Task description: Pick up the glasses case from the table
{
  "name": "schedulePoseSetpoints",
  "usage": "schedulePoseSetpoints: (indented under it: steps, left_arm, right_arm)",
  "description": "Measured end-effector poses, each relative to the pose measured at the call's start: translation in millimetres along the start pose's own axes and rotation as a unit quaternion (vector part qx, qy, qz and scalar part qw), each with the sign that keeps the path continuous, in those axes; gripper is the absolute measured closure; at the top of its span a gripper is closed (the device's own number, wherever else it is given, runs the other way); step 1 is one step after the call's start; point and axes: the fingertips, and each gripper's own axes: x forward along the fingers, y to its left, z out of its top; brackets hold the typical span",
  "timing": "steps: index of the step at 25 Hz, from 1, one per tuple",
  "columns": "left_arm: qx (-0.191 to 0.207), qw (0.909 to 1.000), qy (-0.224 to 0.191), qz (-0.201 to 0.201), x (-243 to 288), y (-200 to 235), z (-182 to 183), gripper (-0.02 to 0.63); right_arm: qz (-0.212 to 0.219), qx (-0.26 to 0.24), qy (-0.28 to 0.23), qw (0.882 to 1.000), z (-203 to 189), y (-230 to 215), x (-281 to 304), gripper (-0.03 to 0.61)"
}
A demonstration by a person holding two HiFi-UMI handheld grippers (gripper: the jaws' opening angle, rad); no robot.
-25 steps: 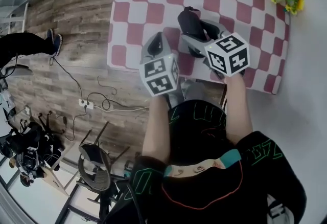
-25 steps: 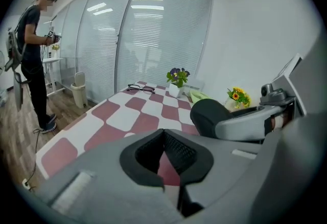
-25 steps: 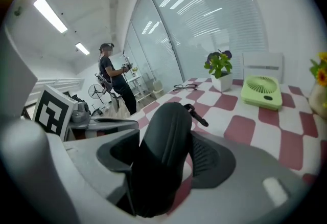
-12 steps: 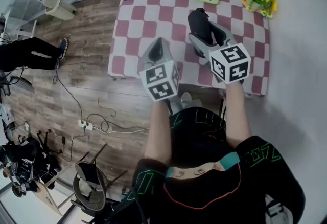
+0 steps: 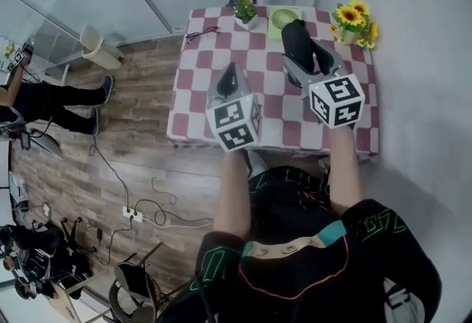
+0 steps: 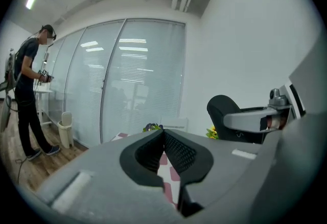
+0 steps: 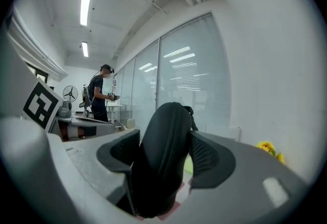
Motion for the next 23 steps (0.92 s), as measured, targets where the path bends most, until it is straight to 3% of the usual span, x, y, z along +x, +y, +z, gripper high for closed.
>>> schedulePoseSetpoints:
  steps: [9,23]
  left_arm:
    - [0.045,0.9971,-0.061,-0.008,4,-14,54,0.604]
    - [0.048,0.9978,-0.045,-0.004,9,-19,46,0.603]
  right_arm:
    - [-0.028,-0.017,-0.053,0.998,35,-19,-7,0.272]
    - [-0.036,-0.024,-0.068,0.997,38,-31,-16,0.273]
